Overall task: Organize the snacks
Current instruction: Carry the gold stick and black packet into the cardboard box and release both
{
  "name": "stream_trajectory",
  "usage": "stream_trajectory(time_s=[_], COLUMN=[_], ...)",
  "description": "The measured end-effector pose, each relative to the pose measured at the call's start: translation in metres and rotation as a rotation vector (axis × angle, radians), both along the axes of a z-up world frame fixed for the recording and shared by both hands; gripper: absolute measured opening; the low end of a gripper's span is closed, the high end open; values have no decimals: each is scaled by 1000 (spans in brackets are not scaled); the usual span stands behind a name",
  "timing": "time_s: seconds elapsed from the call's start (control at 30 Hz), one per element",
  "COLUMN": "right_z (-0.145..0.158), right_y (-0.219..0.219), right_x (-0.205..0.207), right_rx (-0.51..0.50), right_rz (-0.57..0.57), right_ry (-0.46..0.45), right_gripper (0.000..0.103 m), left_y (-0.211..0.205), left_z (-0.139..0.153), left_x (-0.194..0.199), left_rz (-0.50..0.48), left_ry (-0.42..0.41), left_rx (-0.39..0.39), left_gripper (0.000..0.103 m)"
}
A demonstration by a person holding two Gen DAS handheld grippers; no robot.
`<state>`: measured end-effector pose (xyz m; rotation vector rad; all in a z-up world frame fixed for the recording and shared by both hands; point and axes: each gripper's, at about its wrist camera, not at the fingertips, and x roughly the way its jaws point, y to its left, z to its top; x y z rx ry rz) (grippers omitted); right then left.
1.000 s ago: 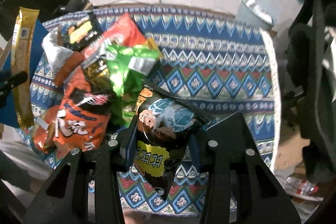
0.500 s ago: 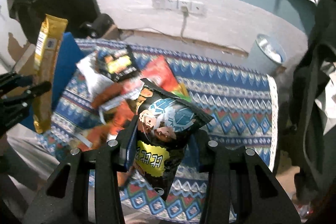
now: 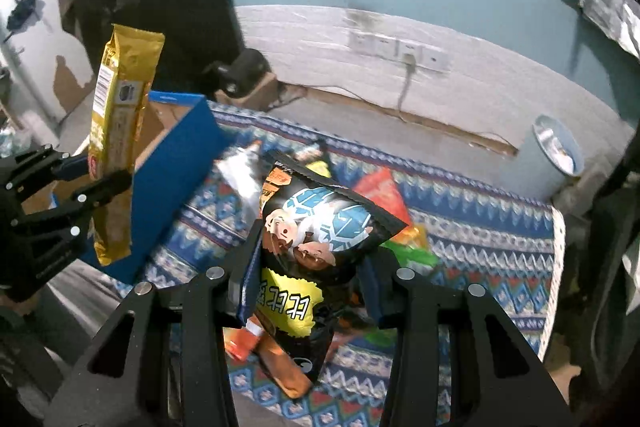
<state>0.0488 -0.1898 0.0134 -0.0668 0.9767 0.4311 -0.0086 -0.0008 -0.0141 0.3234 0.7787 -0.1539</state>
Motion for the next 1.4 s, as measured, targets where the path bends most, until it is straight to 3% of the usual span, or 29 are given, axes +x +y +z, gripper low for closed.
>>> stream_trajectory(time_s=[0.37, 0.57, 0.7, 1.13, 1.4], right_z=[6, 2, 4, -13, -31], right_y=[73, 120, 146, 245, 277], right_x=[14, 24, 28, 36, 37], right_rx=[19, 30, 45, 56, 45], right_rz=[121, 186, 217, 333, 361], right_ry=[-7, 7, 11, 65, 114], right_gripper=[42, 42, 42, 42, 44], left_y=[55, 88, 109, 173, 200], left_z=[9, 3, -1, -28, -45], left_x=[4, 7, 12, 18, 20], left_rz=[101, 154, 186, 329, 398], left_ry=[-40, -29, 2, 40, 101], left_rx=[-27, -73, -145, -121, -139], left_gripper=[28, 28, 28, 28, 28])
